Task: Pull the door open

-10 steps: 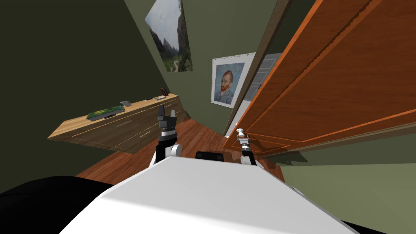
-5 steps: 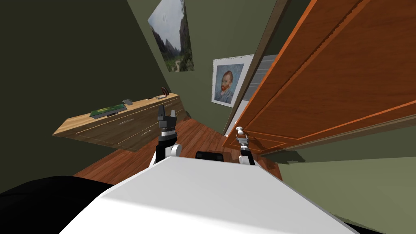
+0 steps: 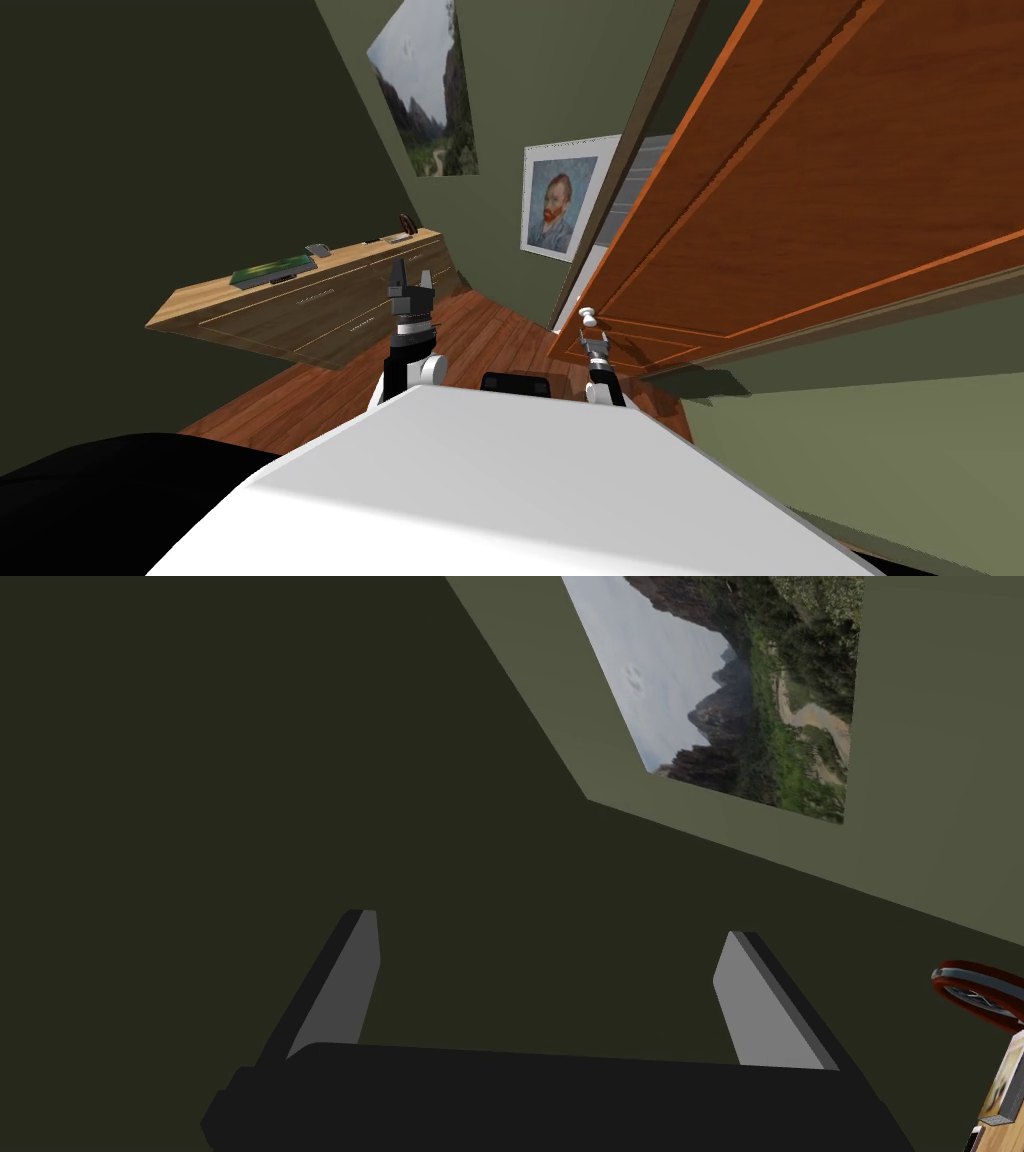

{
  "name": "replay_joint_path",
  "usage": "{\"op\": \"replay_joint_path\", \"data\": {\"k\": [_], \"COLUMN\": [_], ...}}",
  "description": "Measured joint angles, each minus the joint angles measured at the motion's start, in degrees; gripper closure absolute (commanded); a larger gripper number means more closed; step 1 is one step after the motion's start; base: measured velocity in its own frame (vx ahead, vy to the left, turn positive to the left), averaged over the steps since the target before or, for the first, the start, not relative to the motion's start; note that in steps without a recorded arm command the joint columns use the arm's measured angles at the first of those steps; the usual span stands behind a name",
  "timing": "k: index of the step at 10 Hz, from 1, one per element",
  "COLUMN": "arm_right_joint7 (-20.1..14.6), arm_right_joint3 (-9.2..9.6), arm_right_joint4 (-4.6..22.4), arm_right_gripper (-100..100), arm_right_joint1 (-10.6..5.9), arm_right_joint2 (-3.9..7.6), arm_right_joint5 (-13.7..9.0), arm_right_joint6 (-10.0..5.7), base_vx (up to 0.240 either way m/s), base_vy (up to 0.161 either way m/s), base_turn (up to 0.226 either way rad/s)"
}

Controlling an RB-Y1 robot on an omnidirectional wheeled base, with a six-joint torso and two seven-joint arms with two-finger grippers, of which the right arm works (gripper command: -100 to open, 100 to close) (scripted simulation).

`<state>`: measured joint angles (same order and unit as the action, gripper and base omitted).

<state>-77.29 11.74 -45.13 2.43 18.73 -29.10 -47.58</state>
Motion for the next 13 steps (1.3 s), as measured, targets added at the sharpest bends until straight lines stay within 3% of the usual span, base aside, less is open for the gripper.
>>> {"op": "replay_joint_path", "data": {"k": [5,6,13], "arm_right_joint7": [-6.7,-6.9,-4.0], "arm_right_joint3": [1.53,1.55,-5.38], "arm_right_joint4": [-2.3,-2.3,-1.7], "arm_right_gripper": [-100,-100,-100], "arm_right_joint1": [0.72,0.72,1.14], "arm_right_joint2": [-0.44,-0.45,-2.43], "arm_right_joint5": [-2.6,-2.6,-4.5], "arm_right_joint6": [0.41,0.42,0.42], "base_vx": [-0.066,-0.010,-0.005], "base_vy": [-0.009,-0.024,-0.052], "base_turn": [0.001,0.233,0.238]}}
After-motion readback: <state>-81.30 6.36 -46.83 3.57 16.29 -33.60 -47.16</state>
